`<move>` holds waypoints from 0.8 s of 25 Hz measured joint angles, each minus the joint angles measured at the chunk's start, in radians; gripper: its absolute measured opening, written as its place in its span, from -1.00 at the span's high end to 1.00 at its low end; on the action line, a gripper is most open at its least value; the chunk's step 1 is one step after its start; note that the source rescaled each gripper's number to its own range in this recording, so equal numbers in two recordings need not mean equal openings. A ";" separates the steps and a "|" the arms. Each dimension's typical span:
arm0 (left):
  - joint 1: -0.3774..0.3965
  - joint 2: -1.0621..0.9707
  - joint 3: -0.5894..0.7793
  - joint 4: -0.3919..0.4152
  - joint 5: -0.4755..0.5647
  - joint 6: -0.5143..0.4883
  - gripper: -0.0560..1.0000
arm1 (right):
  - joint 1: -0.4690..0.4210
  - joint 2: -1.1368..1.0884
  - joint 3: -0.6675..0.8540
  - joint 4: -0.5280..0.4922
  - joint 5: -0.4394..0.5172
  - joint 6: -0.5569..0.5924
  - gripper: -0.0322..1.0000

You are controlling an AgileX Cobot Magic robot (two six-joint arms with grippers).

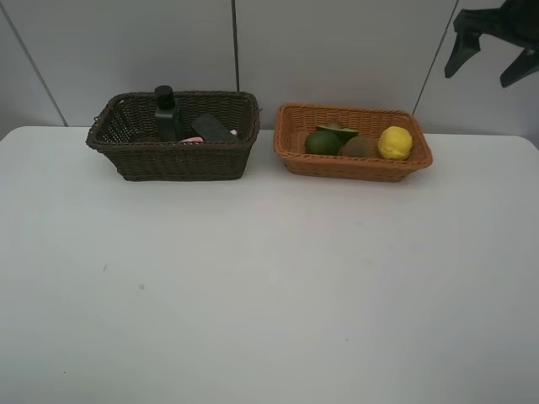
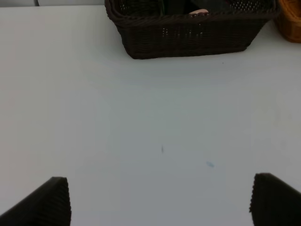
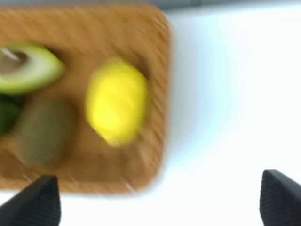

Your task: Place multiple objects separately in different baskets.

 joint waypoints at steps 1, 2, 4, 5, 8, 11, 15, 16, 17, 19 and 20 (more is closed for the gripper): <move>0.000 0.000 0.000 0.000 0.000 0.000 -1.00 | -0.011 -0.036 0.059 -0.005 0.000 0.000 -1.00; 0.000 0.000 0.000 0.000 0.000 0.000 -1.00 | -0.018 -0.084 0.118 -0.013 0.000 0.000 -1.00; 0.000 0.000 0.000 0.000 0.000 0.000 -1.00 | -0.021 -0.181 0.255 -0.018 -0.008 0.000 -1.00; 0.000 0.000 0.000 0.000 0.000 0.000 -1.00 | -0.021 -0.237 0.307 -0.018 -0.021 0.000 -1.00; 0.000 0.000 0.000 0.000 0.000 0.000 -1.00 | -0.021 -0.396 0.482 -0.018 -0.053 0.000 -1.00; 0.000 0.000 0.000 0.000 0.000 0.000 -1.00 | -0.021 -0.558 0.636 -0.025 -0.066 0.000 -1.00; 0.000 0.000 0.000 0.000 0.000 0.000 -1.00 | -0.021 -0.802 0.822 -0.026 -0.091 0.000 -1.00; 0.000 0.000 0.000 0.000 0.000 0.000 -1.00 | -0.021 -0.867 0.857 -0.027 -0.092 0.000 -1.00; 0.000 0.000 0.000 0.000 0.000 0.000 -1.00 | -0.021 -0.921 0.897 -0.027 -0.092 0.000 -1.00; 0.000 0.000 0.000 0.000 0.000 0.000 -1.00 | -0.021 -1.052 0.967 -0.027 -0.091 0.000 -1.00; 0.000 0.000 0.000 0.000 0.000 0.000 -1.00 | -0.021 -1.118 0.992 -0.027 -0.091 0.000 -1.00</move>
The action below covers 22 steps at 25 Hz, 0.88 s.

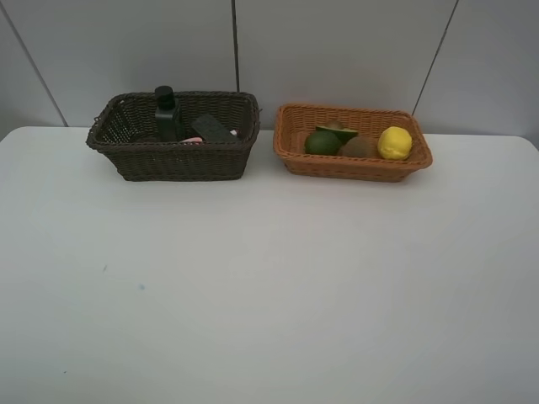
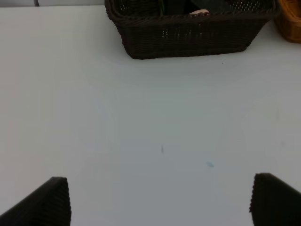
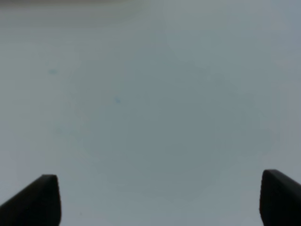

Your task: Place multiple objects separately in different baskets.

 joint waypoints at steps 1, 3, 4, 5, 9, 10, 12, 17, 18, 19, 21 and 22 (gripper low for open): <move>0.000 0.000 0.000 0.000 0.000 0.000 -1.00 | 0.000 -0.064 0.032 0.000 0.000 0.000 -1.00; -0.006 0.000 0.000 0.000 0.000 0.000 -1.00 | 0.000 -0.182 0.073 0.001 0.000 0.000 -1.00; -0.009 0.000 0.000 0.000 0.000 0.000 -1.00 | 0.000 -0.245 0.100 0.001 0.001 0.000 -1.00; -0.012 0.000 0.000 0.000 0.000 0.000 -1.00 | 0.000 -0.297 0.120 0.001 0.001 0.000 -1.00; -0.025 0.000 0.000 0.000 0.000 0.000 -1.00 | 0.000 -0.510 0.205 0.007 0.009 0.000 -1.00; -0.028 0.000 0.000 0.000 0.000 0.000 -1.00 | 0.000 -0.546 0.220 0.012 0.015 0.000 -1.00; -0.029 0.000 0.000 0.000 0.000 0.000 -1.00 | 0.000 -0.614 0.251 0.023 0.038 0.000 -1.00; -0.029 0.000 0.000 0.000 0.000 0.000 -1.00 | 0.000 -0.757 0.297 0.046 0.096 0.000 -1.00; -0.029 0.000 0.000 0.000 0.000 0.000 -1.00 | 0.000 -0.785 0.298 0.046 0.099 0.000 -1.00; -0.029 0.000 0.000 0.000 0.000 0.000 -1.00 | 0.000 -0.785 0.298 0.046 0.099 0.000 -1.00; -0.029 0.000 0.000 0.000 0.000 0.000 -1.00 | 0.000 -0.830 0.298 0.046 0.099 0.000 -1.00; -0.029 0.000 0.000 0.000 0.000 0.000 -1.00 | 0.000 -0.842 0.298 0.045 0.101 0.000 -1.00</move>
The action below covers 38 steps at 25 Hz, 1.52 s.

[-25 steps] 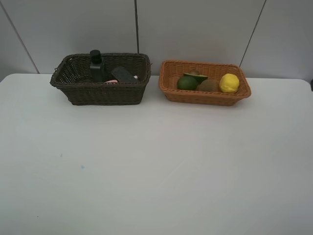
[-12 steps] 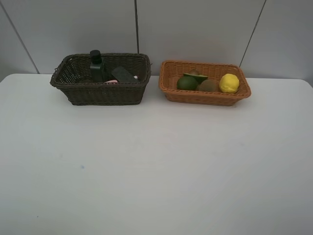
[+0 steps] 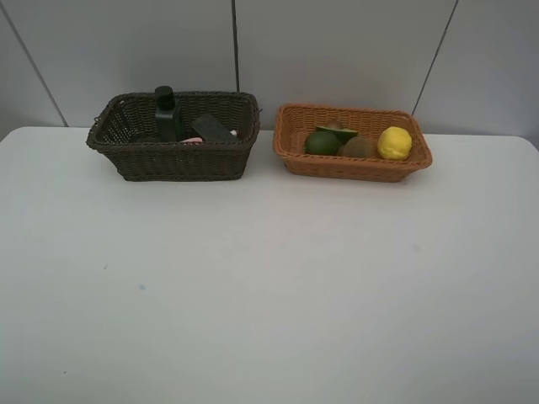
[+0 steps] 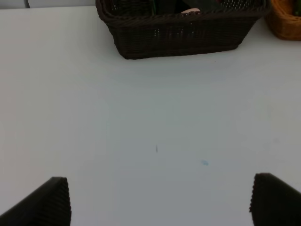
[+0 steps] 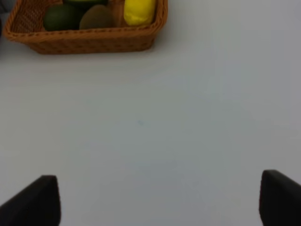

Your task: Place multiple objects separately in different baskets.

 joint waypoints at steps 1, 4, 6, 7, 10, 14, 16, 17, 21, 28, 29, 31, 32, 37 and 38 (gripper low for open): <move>0.000 0.000 0.000 0.000 0.000 0.000 -1.00 | 0.000 -0.003 0.000 0.000 0.000 -0.001 -1.00; 0.000 0.000 0.000 0.000 0.000 0.000 -1.00 | 0.000 -0.003 0.000 0.006 0.000 -0.022 -1.00; 0.000 0.000 0.000 0.000 0.000 0.000 -1.00 | 0.000 -0.003 0.001 0.009 0.000 -0.024 -1.00; 0.000 0.000 0.000 0.000 0.000 0.000 -1.00 | 0.000 -0.003 0.004 0.009 -0.004 -0.025 -1.00; 0.000 0.000 0.000 0.000 0.000 0.000 -1.00 | 0.000 -0.003 0.009 0.009 -0.031 -0.027 -1.00; 0.000 0.000 0.000 0.000 0.000 0.000 -1.00 | 0.000 -0.003 0.018 0.007 -0.085 -0.067 -1.00; 0.000 0.000 0.000 0.000 0.000 0.000 -1.00 | 0.000 -0.003 0.037 0.003 -0.124 -0.089 -1.00; 0.000 0.000 0.000 0.000 0.000 0.000 -1.00 | 0.000 -0.003 0.046 -0.001 -0.137 -0.091 -1.00; 0.000 0.000 0.000 0.000 0.000 0.000 -1.00 | 0.000 -0.003 0.048 -0.005 -0.148 -0.088 -1.00; 0.000 0.000 0.000 0.000 0.000 0.000 -1.00 | 0.000 -0.003 0.048 -0.005 -0.150 -0.086 -1.00; 0.000 0.000 0.000 0.000 0.000 0.000 -1.00 | 0.000 -0.003 0.048 -0.005 -0.150 -0.086 -1.00; 0.000 0.000 0.000 0.000 0.000 0.000 -1.00 | 0.000 -0.003 0.048 -0.005 -0.150 -0.086 -1.00; 0.000 0.000 0.000 0.000 0.000 0.000 -1.00 | 0.000 -0.003 0.048 -0.005 -0.150 -0.086 -1.00; 0.000 0.000 0.000 0.000 0.000 0.000 -1.00 | 0.008 -0.003 0.048 -0.004 -0.153 -0.083 -1.00; 0.000 0.000 0.000 0.000 0.000 0.000 -1.00 | 0.011 -0.003 0.048 -0.004 -0.153 -0.083 -1.00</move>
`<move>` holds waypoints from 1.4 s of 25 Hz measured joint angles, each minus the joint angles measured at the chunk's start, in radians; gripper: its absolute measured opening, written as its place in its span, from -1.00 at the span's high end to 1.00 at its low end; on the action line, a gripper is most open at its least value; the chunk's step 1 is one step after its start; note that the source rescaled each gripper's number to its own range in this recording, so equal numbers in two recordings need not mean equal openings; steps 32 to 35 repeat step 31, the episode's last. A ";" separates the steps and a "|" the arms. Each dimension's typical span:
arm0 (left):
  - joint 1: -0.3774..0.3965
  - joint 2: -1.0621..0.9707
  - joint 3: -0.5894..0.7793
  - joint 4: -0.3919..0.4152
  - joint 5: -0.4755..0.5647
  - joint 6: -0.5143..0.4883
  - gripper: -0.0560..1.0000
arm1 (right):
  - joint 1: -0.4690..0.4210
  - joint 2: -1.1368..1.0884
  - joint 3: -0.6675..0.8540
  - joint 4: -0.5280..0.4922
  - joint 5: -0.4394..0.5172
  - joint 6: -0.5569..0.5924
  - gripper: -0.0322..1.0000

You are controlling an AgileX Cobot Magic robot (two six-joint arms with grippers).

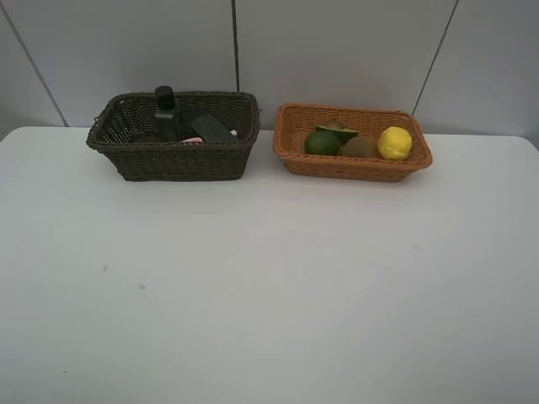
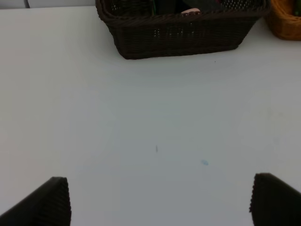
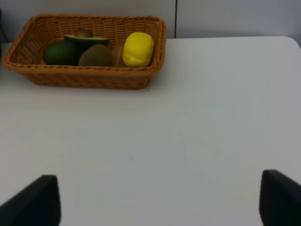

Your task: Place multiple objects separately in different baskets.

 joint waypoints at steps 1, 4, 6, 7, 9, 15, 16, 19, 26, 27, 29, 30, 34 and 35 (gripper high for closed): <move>0.000 0.000 0.000 0.000 0.000 0.000 -1.00 | 0.000 0.000 0.000 0.000 0.000 0.000 -1.00; 0.000 0.000 0.000 0.000 0.000 0.000 -1.00 | 0.000 0.000 0.000 0.000 -0.001 0.000 -1.00; -0.001 0.000 0.000 0.000 0.000 0.000 -1.00 | 0.000 0.000 0.000 0.000 -0.001 0.000 -1.00; -0.001 0.000 0.000 0.000 0.000 0.000 -1.00 | 0.000 0.000 0.000 0.000 -0.001 0.000 -1.00; -0.001 0.000 0.000 0.000 0.000 0.000 -1.00 | 0.000 0.000 0.000 0.000 -0.001 0.001 -1.00; -0.001 0.000 0.000 0.000 0.000 0.000 -1.00 | 0.000 0.000 0.000 0.000 -0.001 0.001 -1.00; -0.001 0.000 0.000 0.000 0.000 0.000 -1.00 | 0.000 0.000 0.000 0.000 -0.001 0.001 -1.00; -0.001 0.000 0.000 0.000 0.000 0.000 -1.00 | 0.000 0.000 0.000 0.000 -0.001 0.001 -1.00; -0.001 0.000 0.000 0.000 0.000 0.000 -1.00 | 0.000 0.000 0.000 0.000 -0.001 0.001 -1.00; -0.001 0.000 0.000 0.000 0.000 0.000 -1.00 | 0.000 0.000 0.000 0.000 -0.001 0.001 -1.00; -0.001 0.000 0.000 0.000 0.000 0.000 -1.00 | 0.000 0.000 0.000 0.000 -0.001 0.001 -1.00; -0.001 0.000 0.000 0.000 0.000 0.000 -1.00 | 0.000 0.000 0.000 0.000 -0.001 0.001 -1.00; -0.001 0.000 0.000 0.000 0.000 0.000 -1.00 | 0.000 0.000 0.000 0.000 -0.001 0.001 -1.00; -0.001 0.000 0.000 0.000 0.000 0.000 -1.00 | 0.000 0.000 0.000 0.000 -0.001 0.001 -1.00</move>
